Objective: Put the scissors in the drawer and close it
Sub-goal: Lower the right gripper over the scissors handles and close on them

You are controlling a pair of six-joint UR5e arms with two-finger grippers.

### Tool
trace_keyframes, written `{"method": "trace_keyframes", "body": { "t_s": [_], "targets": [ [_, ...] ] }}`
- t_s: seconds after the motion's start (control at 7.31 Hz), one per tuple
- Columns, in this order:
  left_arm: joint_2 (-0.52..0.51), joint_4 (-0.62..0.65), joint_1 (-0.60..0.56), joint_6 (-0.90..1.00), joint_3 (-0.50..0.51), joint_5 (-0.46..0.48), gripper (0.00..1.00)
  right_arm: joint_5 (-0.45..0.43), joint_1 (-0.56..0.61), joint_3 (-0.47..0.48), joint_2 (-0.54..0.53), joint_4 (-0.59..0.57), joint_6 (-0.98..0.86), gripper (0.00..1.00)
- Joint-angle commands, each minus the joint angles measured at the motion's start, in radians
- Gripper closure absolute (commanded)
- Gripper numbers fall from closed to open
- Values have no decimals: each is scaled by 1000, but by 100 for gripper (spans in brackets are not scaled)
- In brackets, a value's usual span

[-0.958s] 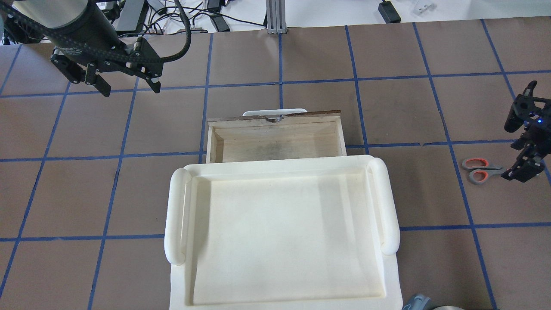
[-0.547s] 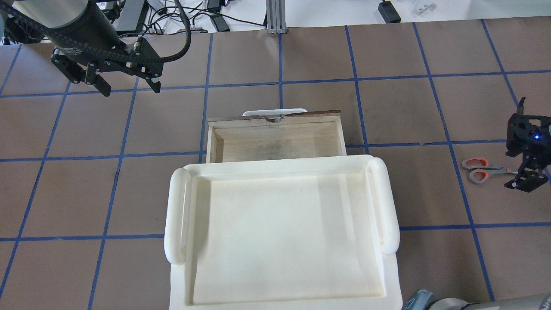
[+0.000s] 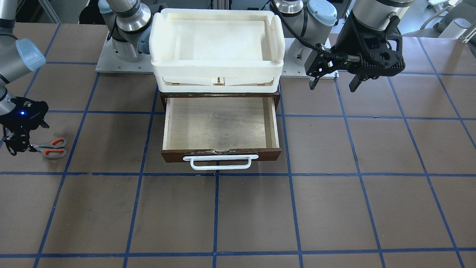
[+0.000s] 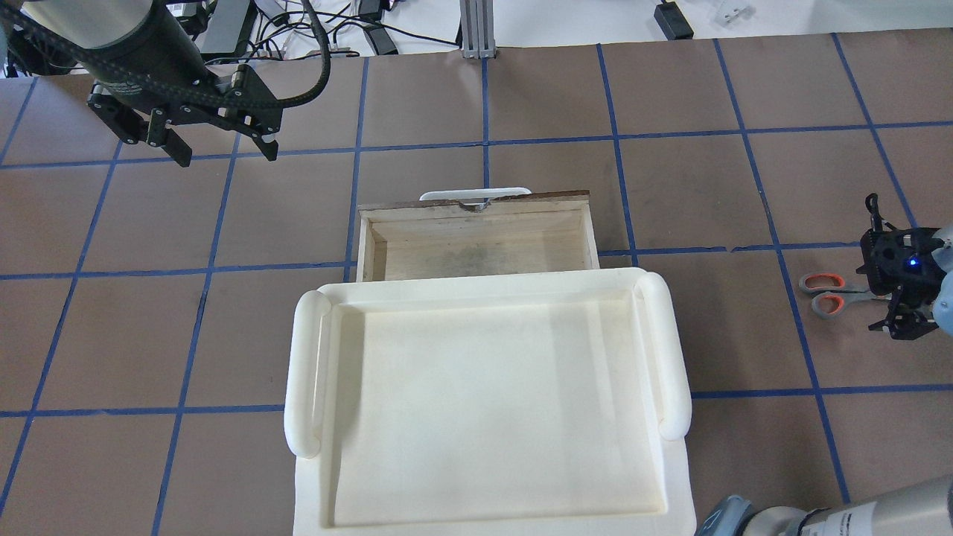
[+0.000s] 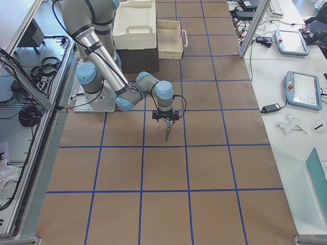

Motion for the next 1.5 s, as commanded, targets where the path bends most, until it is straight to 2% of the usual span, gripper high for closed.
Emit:
{"method": "trace_keyframes", "body": {
  "t_s": [0.0, 0.96, 1.09, 1.23, 1.37],
  "targets": [
    [0, 0, 0, 0, 0, 0, 0, 16, -9, 1, 21, -23, -42, 4],
    [0, 0, 0, 0, 0, -2, 0, -1, -9, -1, 45, -41, -86, 10],
    [0, 0, 0, 0, 0, 0, 0, -2, -9, -1, 47, -41, -86, 12],
    [0, 0, 0, 0, 0, -2, 0, -2, -9, -1, 47, -41, -86, 20],
    [0, 0, 0, 0, 0, 0, 0, -2, -9, -1, 47, -41, -86, 23]
  ]
}}
